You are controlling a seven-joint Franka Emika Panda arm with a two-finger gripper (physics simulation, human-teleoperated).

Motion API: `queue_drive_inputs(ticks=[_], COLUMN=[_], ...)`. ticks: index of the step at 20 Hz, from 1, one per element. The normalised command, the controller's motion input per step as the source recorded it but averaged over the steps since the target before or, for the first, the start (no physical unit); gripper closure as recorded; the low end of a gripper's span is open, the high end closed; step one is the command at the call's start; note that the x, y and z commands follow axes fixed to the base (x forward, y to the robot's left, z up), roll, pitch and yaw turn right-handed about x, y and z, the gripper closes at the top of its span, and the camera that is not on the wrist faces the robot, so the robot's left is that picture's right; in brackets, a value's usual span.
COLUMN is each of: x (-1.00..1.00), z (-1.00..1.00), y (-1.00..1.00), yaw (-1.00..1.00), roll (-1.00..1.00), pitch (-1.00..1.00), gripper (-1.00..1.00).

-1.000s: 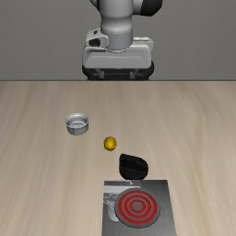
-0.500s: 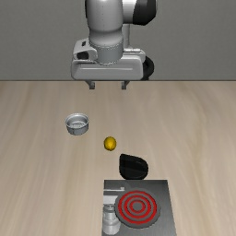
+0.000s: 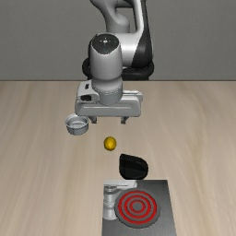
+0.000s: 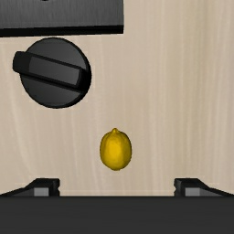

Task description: Pick up the lemon and place it on the ramekin with the stove turned on

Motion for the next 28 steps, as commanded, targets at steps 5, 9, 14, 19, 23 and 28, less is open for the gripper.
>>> queue_drive_inputs(ticks=[5,9,14,19,23,28], x=[0.00,0.00,0.00,0.00,0.00,0.00], z=[-1.00,-1.00,0.00,0.00,0.25,1.00], y=[0.00,0.00,0.00,0.00,0.00,0.00], yaw=[0.00,0.00,0.00,0.00,0.00,0.00], roll=[0.00,0.00,0.00,0.00,0.00,0.00], pitch=[0.00,0.00,0.00,0.00,0.00,0.00], gripper=[-1.00,-1.00,1.00,1.00,1.00,1.00])
